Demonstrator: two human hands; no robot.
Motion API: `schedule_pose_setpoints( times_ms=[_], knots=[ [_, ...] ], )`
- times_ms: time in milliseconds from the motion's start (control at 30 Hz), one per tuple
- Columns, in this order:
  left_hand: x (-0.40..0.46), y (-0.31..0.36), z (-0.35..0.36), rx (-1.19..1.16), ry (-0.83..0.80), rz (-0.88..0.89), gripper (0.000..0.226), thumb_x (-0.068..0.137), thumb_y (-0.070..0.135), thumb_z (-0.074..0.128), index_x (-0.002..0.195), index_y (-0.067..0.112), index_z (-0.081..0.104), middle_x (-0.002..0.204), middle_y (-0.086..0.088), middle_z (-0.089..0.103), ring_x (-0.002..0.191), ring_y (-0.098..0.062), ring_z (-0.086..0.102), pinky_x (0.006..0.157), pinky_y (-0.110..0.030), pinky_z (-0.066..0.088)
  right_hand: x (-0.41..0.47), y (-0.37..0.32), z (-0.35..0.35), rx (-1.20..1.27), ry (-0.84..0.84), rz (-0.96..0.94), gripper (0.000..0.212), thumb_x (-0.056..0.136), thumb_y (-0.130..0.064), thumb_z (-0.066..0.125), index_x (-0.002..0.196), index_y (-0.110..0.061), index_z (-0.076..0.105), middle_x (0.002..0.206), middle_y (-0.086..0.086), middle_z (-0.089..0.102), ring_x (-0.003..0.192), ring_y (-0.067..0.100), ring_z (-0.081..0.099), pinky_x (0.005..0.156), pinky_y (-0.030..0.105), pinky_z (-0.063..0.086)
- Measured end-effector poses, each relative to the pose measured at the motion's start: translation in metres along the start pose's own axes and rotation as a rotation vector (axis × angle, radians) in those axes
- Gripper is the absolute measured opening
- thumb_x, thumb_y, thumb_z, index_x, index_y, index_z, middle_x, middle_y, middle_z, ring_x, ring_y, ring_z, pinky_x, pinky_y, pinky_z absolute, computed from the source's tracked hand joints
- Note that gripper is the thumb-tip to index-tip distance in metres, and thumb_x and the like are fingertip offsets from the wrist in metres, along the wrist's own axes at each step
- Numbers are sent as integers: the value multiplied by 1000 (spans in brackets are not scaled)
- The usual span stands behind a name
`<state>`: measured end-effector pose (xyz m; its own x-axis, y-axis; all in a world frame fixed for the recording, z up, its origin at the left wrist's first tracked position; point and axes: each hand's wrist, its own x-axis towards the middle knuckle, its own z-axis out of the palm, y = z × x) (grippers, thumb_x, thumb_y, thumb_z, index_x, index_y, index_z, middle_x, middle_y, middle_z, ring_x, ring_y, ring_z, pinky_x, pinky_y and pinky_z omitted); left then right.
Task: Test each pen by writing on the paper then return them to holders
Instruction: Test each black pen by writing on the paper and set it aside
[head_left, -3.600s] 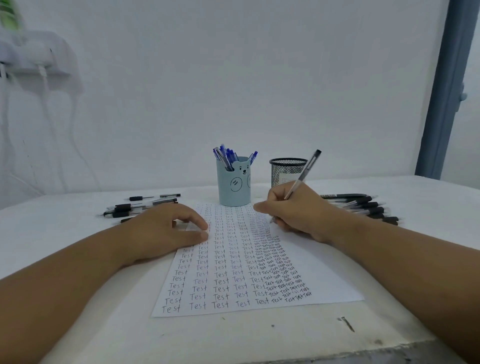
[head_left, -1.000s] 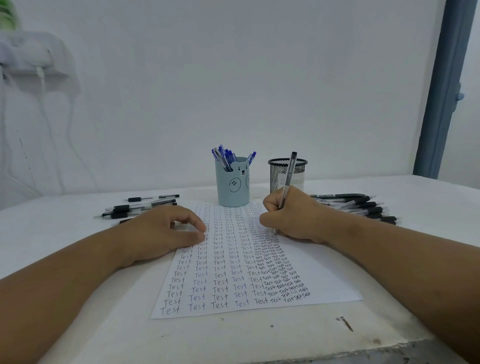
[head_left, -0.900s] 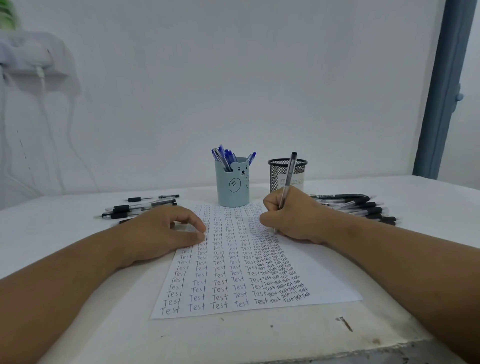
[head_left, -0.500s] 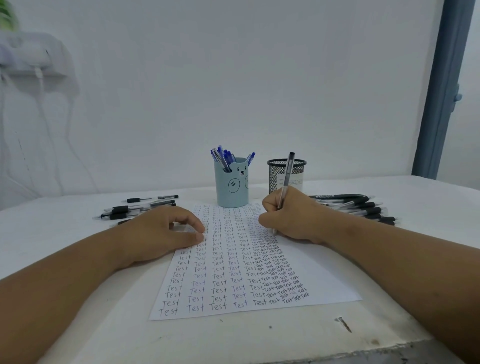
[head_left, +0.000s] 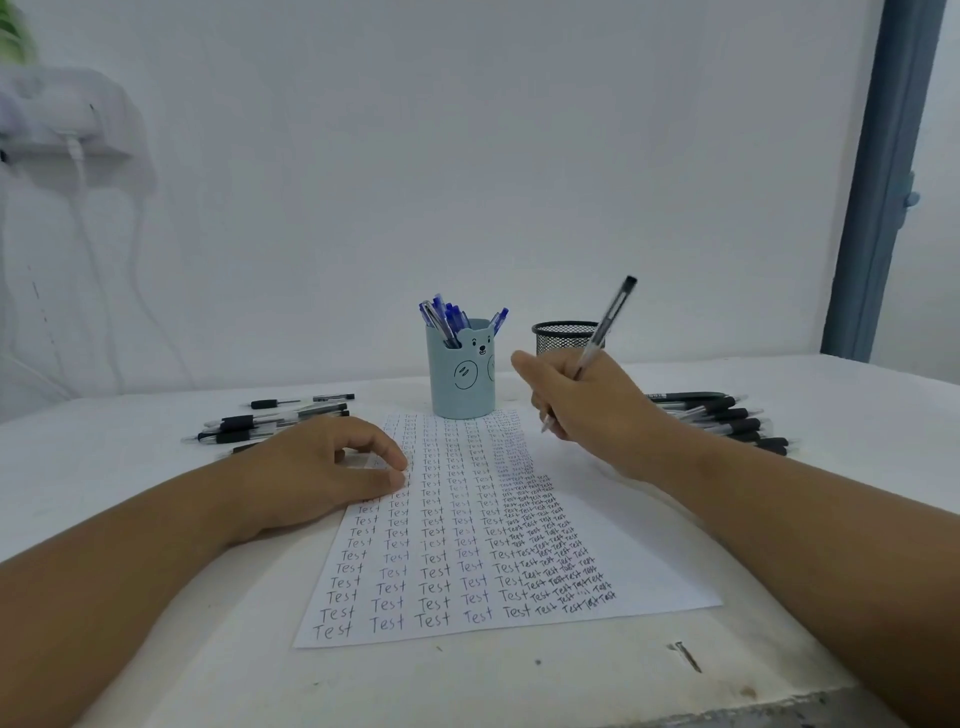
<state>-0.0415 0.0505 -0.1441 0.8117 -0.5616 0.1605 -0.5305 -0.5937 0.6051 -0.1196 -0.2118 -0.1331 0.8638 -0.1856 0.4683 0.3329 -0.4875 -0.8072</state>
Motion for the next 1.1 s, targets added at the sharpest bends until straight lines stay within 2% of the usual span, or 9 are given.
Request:
schedule_pose_setpoints(
  times_ms=[100,200,333,433,533,667,800,1000,1100],
  knots=[
    [-1,1,0,-7,-2,-2,17,77,51,78,93,51,72,120,24,63,114,0,55,104,-29,41,0,0,-3,-111,54,-22,48,77,-63,68,101,-27,48,64,3,57,53,14,53,55,28,45],
    [-1,1,0,-7,-2,-3,17,77,51,77,93,51,72,121,26,62,116,-1,54,108,-34,40,-1,-1,-7,-95,11,-42,60,75,-63,62,121,-30,45,54,0,59,43,11,52,48,26,44],
    [-1,1,0,-20,-5,-11,16,77,50,78,92,51,72,121,26,61,117,-1,53,109,-35,40,2,-2,-7,-85,58,-93,25,102,-48,47,107,-27,60,57,2,62,52,17,56,54,33,49],
    [-1,0,0,-22,-2,-10,17,77,50,78,93,51,72,123,23,61,116,-3,54,108,-35,40,6,3,-8,-209,99,-134,24,102,-32,57,93,-13,69,72,18,60,64,28,55,71,47,53],
    [-1,0,0,-34,-7,-15,17,77,50,78,93,50,72,123,23,61,116,-2,53,108,-35,39,5,4,-8,-329,68,-136,27,101,-32,59,89,-10,68,84,22,64,77,39,60,80,50,54],
    [-1,1,0,-24,-8,-14,18,77,51,78,94,51,72,123,24,60,117,-1,53,108,-34,39,1,0,-6,-274,-6,-130,24,104,-28,52,96,-14,70,94,18,67,71,17,48,70,36,46],
    [-1,0,0,-32,-10,-10,21,74,54,77,94,51,72,123,23,61,117,-2,53,108,-33,39,0,-2,-7,-315,-27,-156,18,101,-23,58,101,-14,74,78,15,61,60,7,38,57,19,32],
    [-1,0,0,-35,-10,-4,19,75,52,78,93,50,73,123,22,61,117,-4,54,110,-36,39,0,0,-10,-303,-9,-154,14,99,-22,63,97,-18,76,53,-19,47,52,2,39,54,10,33],
    [-1,0,0,-27,-8,-8,19,75,53,77,93,51,72,123,22,61,118,-4,54,109,-35,40,2,0,-9,-388,-11,-169,11,98,-23,64,97,-29,73,72,-18,53,63,-5,48,61,7,34]
  ],
)
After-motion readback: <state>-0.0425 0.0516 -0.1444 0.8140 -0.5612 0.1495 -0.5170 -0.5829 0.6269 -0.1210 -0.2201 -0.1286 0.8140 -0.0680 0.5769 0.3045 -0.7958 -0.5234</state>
